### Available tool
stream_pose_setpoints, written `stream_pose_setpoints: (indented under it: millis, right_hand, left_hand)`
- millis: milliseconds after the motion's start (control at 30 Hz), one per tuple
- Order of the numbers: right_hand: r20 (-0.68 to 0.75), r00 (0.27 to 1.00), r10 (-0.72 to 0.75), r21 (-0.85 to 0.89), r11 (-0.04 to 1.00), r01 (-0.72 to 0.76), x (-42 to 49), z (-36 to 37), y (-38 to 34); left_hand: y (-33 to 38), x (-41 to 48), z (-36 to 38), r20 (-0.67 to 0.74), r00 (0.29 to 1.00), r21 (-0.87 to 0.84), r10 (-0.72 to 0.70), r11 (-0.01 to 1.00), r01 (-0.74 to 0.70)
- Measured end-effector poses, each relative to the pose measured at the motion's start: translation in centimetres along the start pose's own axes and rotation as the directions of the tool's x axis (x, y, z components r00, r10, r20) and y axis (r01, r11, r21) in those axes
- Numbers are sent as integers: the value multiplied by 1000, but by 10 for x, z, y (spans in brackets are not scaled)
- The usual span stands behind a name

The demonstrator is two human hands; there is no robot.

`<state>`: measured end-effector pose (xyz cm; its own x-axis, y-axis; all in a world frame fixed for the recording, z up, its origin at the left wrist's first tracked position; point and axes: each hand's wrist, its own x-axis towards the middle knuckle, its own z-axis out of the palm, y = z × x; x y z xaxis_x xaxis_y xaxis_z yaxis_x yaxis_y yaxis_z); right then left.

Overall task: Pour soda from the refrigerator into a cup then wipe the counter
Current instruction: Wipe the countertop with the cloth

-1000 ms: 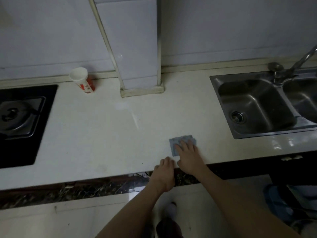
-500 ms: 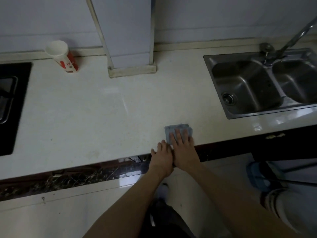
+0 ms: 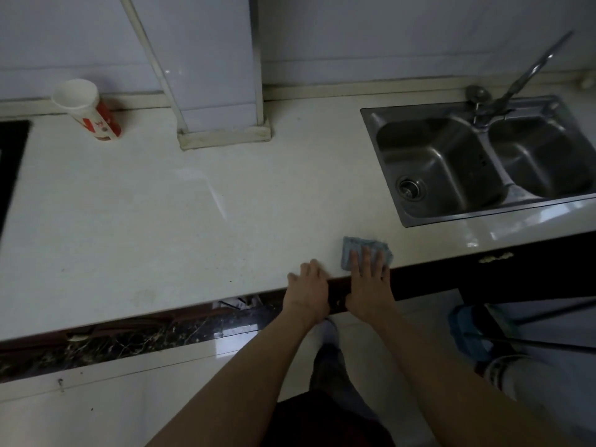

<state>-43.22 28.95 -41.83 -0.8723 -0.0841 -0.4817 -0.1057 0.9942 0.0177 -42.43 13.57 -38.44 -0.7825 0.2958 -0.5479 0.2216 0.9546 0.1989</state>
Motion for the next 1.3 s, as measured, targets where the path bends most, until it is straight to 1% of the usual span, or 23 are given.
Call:
stream_pose_setpoints:
  millis: [100, 233, 333, 433, 533, 633, 733, 1000, 1100, 1200, 1300]
  right_hand:
    - [4, 1000, -1, -14, 1000, 1, 16, -10, 32]
    - [40, 997, -59, 25, 998, 58, 48, -27, 65]
    - [57, 994, -98, 52, 994, 95, 86, -48, 81]
    - [51, 987, -152, 60, 987, 148, 120, -64, 87]
    - [37, 976, -215, 28, 976, 214, 147, -77, 87]
    - [25, 966, -259, -1, 966, 259, 178, -90, 87]
    - [28, 961, -275, -7, 961, 276, 213, -108, 82]
    - [5, 937, -348, -50, 936, 348, 341, -175, 68]
    - [9, 945, -327, -13, 945, 327, 377, -197, 62]
    - [-19, 952, -305, -25, 952, 304, 406, -214, 55]
    - [-26, 965, -262, -19, 965, 262, 423, -224, 47]
  left_hand:
    - [27, 24, -9, 12, 1000, -41, -18, 999, 18]
    - [54, 47, -17, -13, 990, -109, -144, 984, 142]
    - [64, 57, -19, -39, 976, -112, -213, 972, 208]
    - [70, 71, -25, -104, 971, -130, -217, 971, 203]
    - [74, 96, -44, -167, 955, -197, -244, 958, 210]
    - [73, 124, -62, -147, 947, -236, -286, 940, 247]
    - [66, 141, -69, -88, 941, -236, -326, 925, 298]
    - [51, 159, -78, 5, 954, -216, -299, 931, 293]
    - [42, 162, -82, 13, 960, -223, -281, 935, 276]
    - [33, 163, -79, 3, 968, -262, -250, 934, 242]
    - [31, 163, -76, -1, 976, -251, -218, 945, 211]
